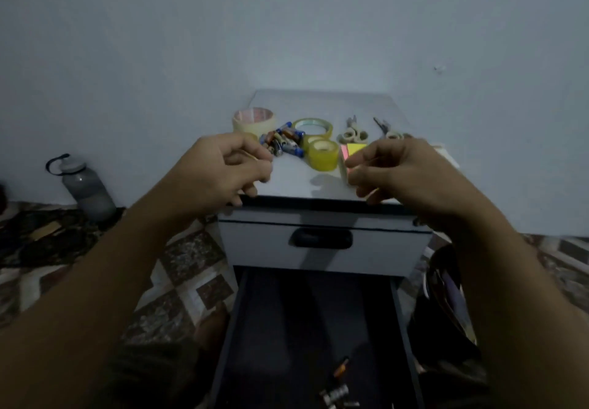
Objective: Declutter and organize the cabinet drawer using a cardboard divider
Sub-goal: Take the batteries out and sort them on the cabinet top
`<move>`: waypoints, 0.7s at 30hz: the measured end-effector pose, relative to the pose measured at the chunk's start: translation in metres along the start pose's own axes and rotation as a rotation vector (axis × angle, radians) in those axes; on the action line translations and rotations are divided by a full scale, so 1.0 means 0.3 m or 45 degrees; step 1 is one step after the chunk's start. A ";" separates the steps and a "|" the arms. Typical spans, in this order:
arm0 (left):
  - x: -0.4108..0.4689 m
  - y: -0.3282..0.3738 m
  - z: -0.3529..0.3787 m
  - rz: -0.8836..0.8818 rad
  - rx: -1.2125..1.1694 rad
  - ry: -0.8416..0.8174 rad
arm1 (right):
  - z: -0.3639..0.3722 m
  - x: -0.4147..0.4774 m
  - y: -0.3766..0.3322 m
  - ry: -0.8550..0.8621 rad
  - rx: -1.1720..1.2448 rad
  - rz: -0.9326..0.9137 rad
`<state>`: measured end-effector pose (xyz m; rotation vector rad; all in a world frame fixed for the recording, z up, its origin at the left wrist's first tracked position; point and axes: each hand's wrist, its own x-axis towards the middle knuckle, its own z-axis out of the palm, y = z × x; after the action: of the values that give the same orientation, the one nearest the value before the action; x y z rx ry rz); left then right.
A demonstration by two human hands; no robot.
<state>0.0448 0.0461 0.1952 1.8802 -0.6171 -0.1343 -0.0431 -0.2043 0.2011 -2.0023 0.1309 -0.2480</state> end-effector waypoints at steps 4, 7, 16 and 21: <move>-0.119 -0.145 0.129 -0.154 0.024 -0.164 | 0.072 -0.150 0.204 -0.149 -0.067 0.244; -0.202 -0.285 0.252 -0.318 0.024 -0.273 | 0.165 -0.226 0.391 -0.279 -0.101 0.410; -0.412 -0.698 0.558 -0.573 0.258 -0.757 | 0.395 -0.419 0.909 -0.437 -0.290 0.685; -0.438 -0.773 0.633 -0.446 0.480 -0.886 | 0.402 -0.446 0.931 -0.491 -0.655 0.653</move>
<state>-0.0578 0.0109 -0.1136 2.2959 -0.8057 -0.9892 -0.1400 -0.1911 -0.1164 -2.3937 0.4904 0.5492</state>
